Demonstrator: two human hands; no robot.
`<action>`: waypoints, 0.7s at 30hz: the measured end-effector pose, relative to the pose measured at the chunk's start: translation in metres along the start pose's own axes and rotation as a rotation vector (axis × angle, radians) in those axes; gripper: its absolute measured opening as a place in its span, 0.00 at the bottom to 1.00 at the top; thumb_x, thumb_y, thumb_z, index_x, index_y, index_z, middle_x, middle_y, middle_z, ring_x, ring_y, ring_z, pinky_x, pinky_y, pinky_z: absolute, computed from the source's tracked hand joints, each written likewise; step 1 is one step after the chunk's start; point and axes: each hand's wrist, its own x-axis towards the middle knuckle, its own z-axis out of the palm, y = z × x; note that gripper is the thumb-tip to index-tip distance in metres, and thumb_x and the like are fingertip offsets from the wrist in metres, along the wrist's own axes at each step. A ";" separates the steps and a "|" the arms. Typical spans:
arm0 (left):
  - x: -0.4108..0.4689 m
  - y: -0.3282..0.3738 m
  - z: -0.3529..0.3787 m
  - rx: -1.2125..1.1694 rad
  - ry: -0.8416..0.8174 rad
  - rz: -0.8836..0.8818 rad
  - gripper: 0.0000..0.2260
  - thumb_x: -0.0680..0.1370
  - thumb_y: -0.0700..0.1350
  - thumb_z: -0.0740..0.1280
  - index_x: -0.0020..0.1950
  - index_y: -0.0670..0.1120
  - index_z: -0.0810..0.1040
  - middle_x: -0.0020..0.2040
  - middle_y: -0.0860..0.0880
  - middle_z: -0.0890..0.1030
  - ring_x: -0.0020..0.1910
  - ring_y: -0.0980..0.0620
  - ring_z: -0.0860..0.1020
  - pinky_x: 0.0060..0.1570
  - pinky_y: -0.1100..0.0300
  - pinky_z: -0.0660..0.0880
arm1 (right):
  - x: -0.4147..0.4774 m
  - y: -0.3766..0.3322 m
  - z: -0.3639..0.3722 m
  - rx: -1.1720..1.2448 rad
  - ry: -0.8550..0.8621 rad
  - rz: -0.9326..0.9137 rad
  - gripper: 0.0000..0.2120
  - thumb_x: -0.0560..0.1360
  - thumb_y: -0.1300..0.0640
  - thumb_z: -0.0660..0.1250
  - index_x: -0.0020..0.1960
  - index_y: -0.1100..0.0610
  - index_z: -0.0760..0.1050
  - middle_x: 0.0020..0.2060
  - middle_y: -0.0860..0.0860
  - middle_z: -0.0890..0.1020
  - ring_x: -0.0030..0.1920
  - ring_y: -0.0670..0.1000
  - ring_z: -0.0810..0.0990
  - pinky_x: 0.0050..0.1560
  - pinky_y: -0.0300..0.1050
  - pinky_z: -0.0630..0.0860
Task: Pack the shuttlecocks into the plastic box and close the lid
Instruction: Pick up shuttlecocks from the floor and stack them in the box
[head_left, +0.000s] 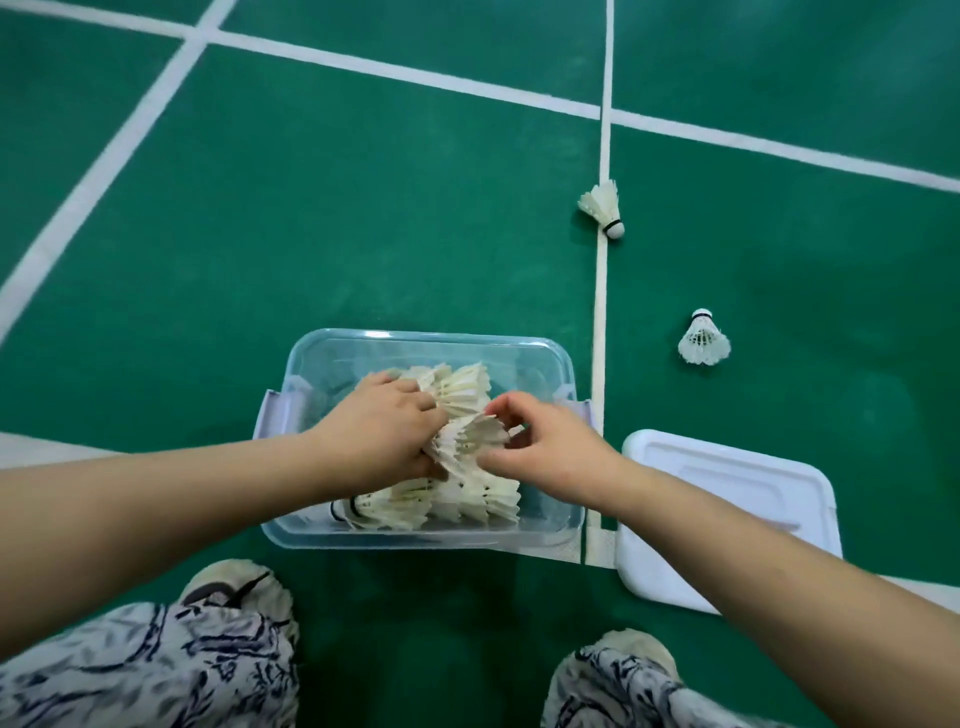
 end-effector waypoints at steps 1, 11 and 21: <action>-0.002 0.005 0.003 -0.019 -0.063 -0.011 0.19 0.69 0.62 0.64 0.48 0.48 0.76 0.49 0.50 0.81 0.53 0.48 0.77 0.54 0.54 0.71 | 0.000 0.001 0.003 -0.039 -0.003 -0.018 0.15 0.71 0.53 0.69 0.56 0.49 0.71 0.46 0.45 0.76 0.42 0.48 0.76 0.48 0.42 0.75; -0.012 0.014 0.020 -0.105 -0.148 0.011 0.23 0.71 0.64 0.61 0.55 0.48 0.72 0.57 0.50 0.74 0.58 0.48 0.70 0.56 0.53 0.66 | 0.011 0.016 0.028 -0.371 0.088 -0.208 0.05 0.76 0.57 0.62 0.45 0.56 0.76 0.39 0.53 0.80 0.41 0.51 0.70 0.41 0.41 0.62; -0.019 0.008 0.013 -0.334 -0.109 0.060 0.38 0.63 0.67 0.51 0.70 0.51 0.60 0.63 0.51 0.74 0.61 0.51 0.72 0.61 0.59 0.68 | 0.023 0.024 0.047 -0.475 0.031 -0.212 0.16 0.75 0.53 0.64 0.62 0.52 0.71 0.52 0.55 0.82 0.54 0.59 0.78 0.50 0.48 0.75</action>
